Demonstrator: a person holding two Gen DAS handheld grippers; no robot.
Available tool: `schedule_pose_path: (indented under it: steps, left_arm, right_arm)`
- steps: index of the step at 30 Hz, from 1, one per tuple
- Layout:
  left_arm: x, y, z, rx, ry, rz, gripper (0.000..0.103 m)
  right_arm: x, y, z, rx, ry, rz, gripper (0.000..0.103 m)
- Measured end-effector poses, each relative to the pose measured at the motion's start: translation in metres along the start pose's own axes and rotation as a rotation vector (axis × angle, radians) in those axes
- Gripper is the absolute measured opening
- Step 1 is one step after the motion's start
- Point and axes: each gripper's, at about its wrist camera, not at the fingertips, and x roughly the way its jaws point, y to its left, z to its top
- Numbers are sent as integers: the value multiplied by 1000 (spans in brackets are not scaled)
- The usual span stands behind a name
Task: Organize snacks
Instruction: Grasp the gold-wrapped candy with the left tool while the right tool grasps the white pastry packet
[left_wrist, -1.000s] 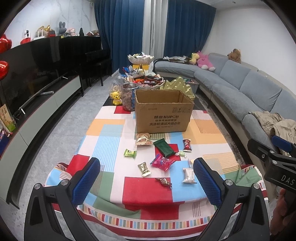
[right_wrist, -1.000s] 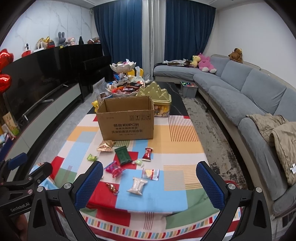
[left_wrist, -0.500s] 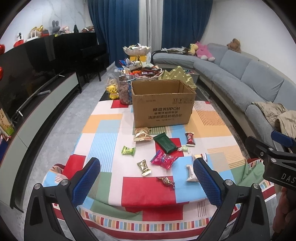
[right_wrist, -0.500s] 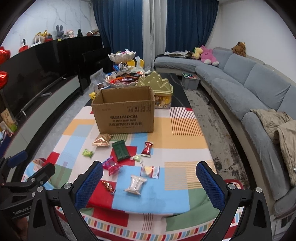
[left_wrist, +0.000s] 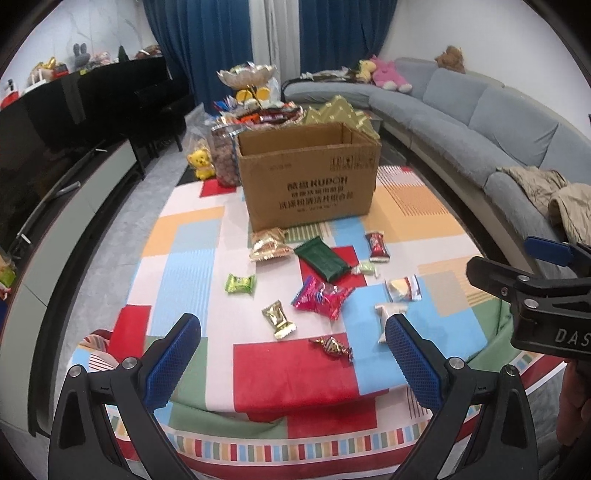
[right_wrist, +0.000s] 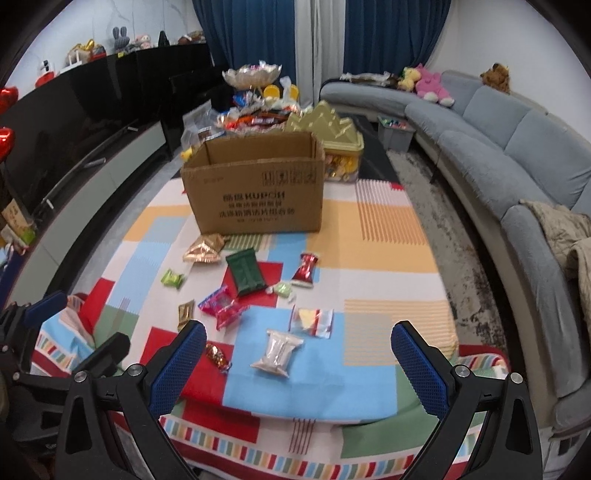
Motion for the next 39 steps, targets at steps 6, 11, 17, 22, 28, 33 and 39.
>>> schedule_pose_path:
  steps: [6,11,17,22,28,33,39]
  left_arm:
    - [22,-8,-2,52,49,-6,98]
    - [39,-15,-4,95,88,-35,94]
    - [65,-22,-6,132,128,-74,92]
    - [87,-26,-11,147,180,-106,86]
    - [111,-28,-18,158,252,-130,81]
    - [126,-32,-23,179,291,-138,77]
    - [142,-34,-25,195,313,-142,76]
  right_arm:
    - [23,1,-1,-1,89,16,93]
    - [41,0,2,5,146,25,93]
    - [65,1,6,3,198,37,88]
    - [90,0,3,10,266,50,83]
    - [115,1,-3,21,336,65,82]
    - [132,3,-6,22,378,77,82]
    - [156,4,-10,34,436,90,76]
